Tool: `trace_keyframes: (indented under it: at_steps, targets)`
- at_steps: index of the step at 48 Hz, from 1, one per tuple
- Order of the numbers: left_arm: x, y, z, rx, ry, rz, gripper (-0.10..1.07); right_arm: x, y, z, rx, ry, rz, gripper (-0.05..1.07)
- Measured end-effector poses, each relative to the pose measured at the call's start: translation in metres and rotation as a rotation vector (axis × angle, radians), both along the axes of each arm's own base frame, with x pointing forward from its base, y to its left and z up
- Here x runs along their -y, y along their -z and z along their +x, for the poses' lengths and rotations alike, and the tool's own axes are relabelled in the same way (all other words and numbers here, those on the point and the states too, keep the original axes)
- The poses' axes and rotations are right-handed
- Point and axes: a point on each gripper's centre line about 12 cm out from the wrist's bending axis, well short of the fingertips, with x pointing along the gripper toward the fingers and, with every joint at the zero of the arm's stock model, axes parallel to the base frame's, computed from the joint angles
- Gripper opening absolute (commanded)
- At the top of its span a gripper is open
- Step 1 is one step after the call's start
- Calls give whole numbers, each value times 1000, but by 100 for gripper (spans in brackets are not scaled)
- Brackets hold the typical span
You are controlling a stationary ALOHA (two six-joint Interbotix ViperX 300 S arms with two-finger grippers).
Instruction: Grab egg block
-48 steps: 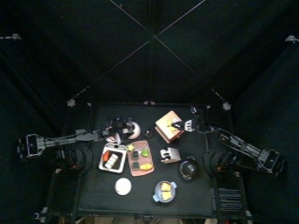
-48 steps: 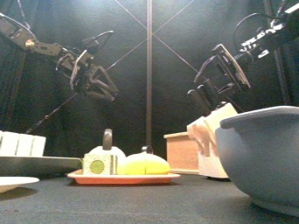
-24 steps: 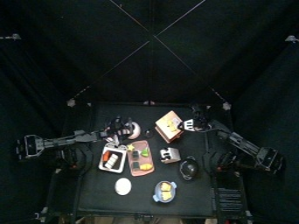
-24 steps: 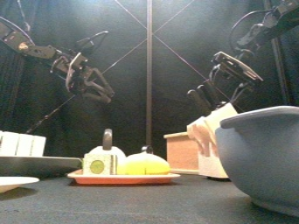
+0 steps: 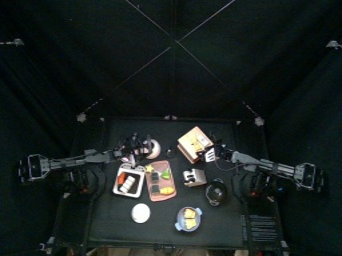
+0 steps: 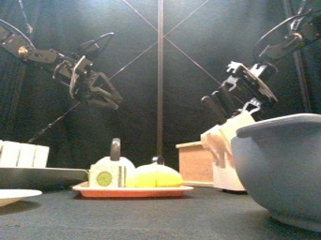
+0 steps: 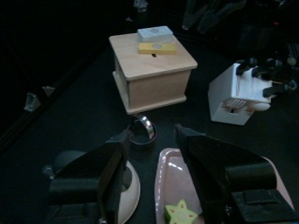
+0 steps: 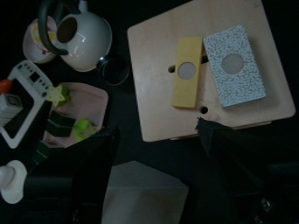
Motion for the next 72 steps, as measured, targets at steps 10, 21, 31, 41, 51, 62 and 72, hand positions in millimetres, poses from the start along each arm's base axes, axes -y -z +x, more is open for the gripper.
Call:
trace_keyframes:
  at_steps: [10, 21, 31, 41, 51, 62, 72]
  targets:
    - [0, 1, -1, 2, -8, -13, 83, 8, 15, 11, -66, -12, -4, 96]
    - [0, 4, -2, -4, -10, -17, 83, 15, 18, 20, -115, -20, -26, 90]
    - [0, 4, -2, -4, -10, -17, 83, 17, 22, 20, -151, -18, -27, 88]
    - [-1, 3, -2, -3, -12, -17, 83, 18, 15, 21, -136, -15, -36, 88]
    - [0, 4, -2, -6, -12, -18, 83, 21, 16, 21, -142, -9, -38, 87]
    - [0, 4, -2, -4, -12, -17, 83, 28, 25, 24, -176, -3, -38, 87]
    - [0, 4, -2, -4, -12, -17, 83, 31, 27, 28, -186, -4, -39, 87]
